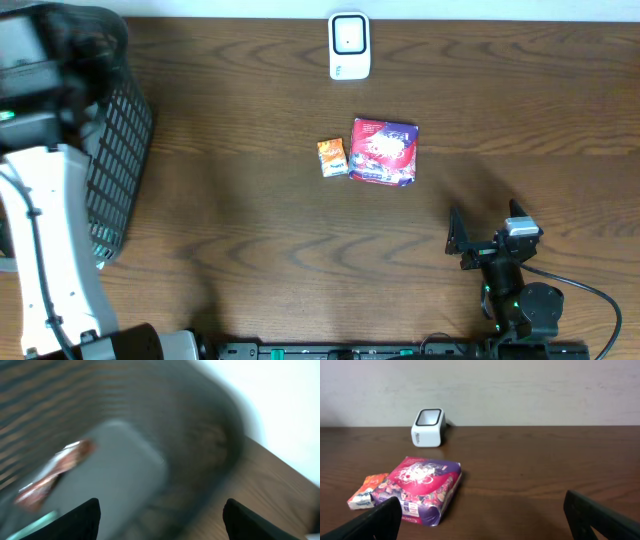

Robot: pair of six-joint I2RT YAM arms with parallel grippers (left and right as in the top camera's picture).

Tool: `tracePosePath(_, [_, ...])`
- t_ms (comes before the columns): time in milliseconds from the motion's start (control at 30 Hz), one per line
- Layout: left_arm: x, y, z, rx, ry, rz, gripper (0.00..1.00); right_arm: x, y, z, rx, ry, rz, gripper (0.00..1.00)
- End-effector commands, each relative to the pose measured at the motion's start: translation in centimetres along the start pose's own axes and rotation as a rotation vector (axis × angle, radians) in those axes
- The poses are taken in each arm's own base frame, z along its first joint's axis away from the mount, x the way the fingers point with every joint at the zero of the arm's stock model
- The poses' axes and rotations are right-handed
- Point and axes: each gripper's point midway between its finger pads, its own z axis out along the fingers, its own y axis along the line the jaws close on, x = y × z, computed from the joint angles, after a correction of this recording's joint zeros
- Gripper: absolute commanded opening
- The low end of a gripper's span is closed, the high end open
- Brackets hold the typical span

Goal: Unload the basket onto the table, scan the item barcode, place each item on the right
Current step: 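Reach the left gripper into the basket and grasp the mint-green pouch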

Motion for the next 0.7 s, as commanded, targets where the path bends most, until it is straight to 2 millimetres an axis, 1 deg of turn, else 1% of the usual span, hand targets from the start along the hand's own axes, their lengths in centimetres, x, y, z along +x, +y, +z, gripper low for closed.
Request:
tracePosePath(0, [-0.5, 6.1, 1.0, -0.147, 0.013, -0.194, 0.79, 0.1, 0.0, 0.0, 0.001, 0.000, -0.007, 0.99])
tracePosePath(100, [0.7, 9.7, 2.1, -0.229, 0.067, -0.247, 0.79, 0.1, 0.0, 0.0, 0.001, 0.000, -0.007, 0.99])
tracePosePath(200, [2.6, 12.1, 3.6, -0.287, 0.132, -0.272, 0.80, 0.1, 0.0, 0.0, 0.001, 0.000, -0.007, 0.99])
tracePosePath(233, [3.3, 12.7, 4.2, -0.302, 0.155, -0.276, 0.83, 0.1, 0.0, 0.0, 0.001, 0.000, -0.007, 0.99])
tracePosePath(333, [5.8, 13.9, 5.9, -0.340, 0.233, -0.279, 0.87, 0.1, 0.0, 0.0, 0.001, 0.000, -0.007, 0.99])
tracePosePath(467, [10.2, 14.9, 8.0, -0.394, 0.380, -0.270, 0.88, 0.1, 0.0, 0.0, 0.001, 0.000, -0.007, 0.99])
tracePosePath(667, [14.7, 15.9, 10.5, -0.449, 0.535, -0.256, 0.88, 0.1, 0.0, 0.0, 0.001, 0.000, -0.007, 0.99])
